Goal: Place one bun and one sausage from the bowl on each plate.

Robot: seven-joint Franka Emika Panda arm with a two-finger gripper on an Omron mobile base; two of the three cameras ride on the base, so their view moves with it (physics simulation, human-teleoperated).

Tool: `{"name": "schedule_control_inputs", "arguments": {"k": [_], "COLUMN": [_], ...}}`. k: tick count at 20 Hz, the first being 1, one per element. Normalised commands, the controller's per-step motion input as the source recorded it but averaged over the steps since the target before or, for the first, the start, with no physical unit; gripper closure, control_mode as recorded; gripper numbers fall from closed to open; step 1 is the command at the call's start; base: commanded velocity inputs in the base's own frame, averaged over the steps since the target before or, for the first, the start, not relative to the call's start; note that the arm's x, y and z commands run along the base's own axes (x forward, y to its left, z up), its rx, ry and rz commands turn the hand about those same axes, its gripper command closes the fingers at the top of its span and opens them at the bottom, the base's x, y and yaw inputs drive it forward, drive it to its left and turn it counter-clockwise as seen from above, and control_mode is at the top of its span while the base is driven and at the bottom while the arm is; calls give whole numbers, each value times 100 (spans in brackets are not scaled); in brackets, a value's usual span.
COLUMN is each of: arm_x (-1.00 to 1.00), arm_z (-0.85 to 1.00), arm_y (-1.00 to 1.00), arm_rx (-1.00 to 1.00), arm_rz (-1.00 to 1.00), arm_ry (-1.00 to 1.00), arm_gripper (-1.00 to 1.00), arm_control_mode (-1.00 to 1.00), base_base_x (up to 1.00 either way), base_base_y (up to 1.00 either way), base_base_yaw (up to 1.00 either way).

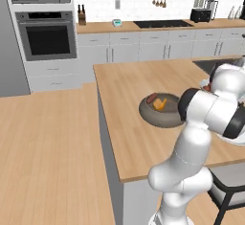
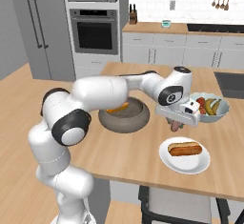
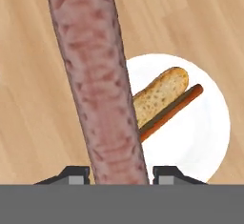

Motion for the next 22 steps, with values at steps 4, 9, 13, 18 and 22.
{"name": "schedule_control_inputs", "arguments": {"k": [4,9,13,18,22], "arm_x": [0,-16,-11,31,-21], "arm_z": [-35,-63,-63,-23,0], "arm_y": [-48,-64,-58,3,51], "arm_rx": [13,14,4,0,0], "arm_rz": [-91,-80,-56,-30,-24], "arm_ry": [32,15,0,-1,0], "arm_gripper": [100,100,100,-100,-100], "arm_control_mode": [-100,-100,-100,-100,-100], "base_base_x": [0,0,0,0,0], "base_base_y": [0,0,0,0,0], "base_base_yaw": [0,0,0,0,0]}}
